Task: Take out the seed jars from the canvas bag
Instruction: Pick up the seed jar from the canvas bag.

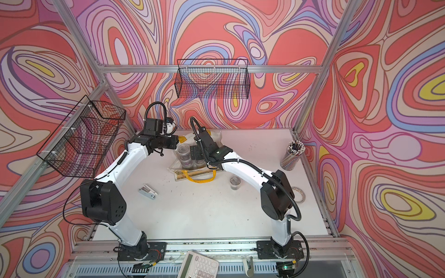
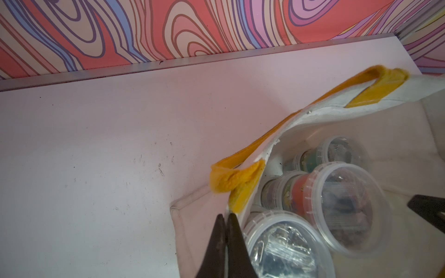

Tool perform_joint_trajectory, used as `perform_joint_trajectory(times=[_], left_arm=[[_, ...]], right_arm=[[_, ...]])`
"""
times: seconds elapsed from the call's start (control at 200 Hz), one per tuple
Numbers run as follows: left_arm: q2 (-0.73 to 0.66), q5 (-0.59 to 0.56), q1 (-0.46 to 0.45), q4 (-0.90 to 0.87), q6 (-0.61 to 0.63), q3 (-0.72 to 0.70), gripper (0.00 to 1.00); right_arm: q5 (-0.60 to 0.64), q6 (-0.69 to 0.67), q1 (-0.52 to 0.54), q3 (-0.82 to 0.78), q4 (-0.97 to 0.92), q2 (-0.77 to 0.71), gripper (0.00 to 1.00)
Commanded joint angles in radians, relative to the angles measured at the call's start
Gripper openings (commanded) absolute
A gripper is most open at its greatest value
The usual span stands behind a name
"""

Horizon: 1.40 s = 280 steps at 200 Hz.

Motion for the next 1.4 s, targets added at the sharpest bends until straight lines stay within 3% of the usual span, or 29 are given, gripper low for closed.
perform_joint_trajectory(times=[0.0, 0.516, 0.791, 0.987, 1.397], left_arm=[[-0.028, 0.007, 0.000, -0.044, -0.008, -0.020, 0.00], [-0.031, 0.015, 0.000, -0.041, -0.014, -0.024, 0.00], [-0.029, 0.017, 0.000, -0.042, -0.017, -0.024, 0.00], [-0.029, 0.017, 0.000, -0.042, -0.017, -0.023, 0.00], [-0.029, 0.023, 0.000, -0.045, -0.017, -0.021, 0.00]], right_arm=[[0.017, -0.005, 0.005, 0.053, -0.029, 0.020, 0.89], [0.021, -0.020, 0.001, 0.138, -0.041, 0.104, 0.82], [0.025, -0.021, -0.009, 0.160, -0.040, 0.134, 0.85], [0.030, -0.019, -0.017, 0.155, -0.029, 0.144, 0.79], [0.014, -0.018, -0.020, 0.174, -0.008, 0.177, 0.84]])
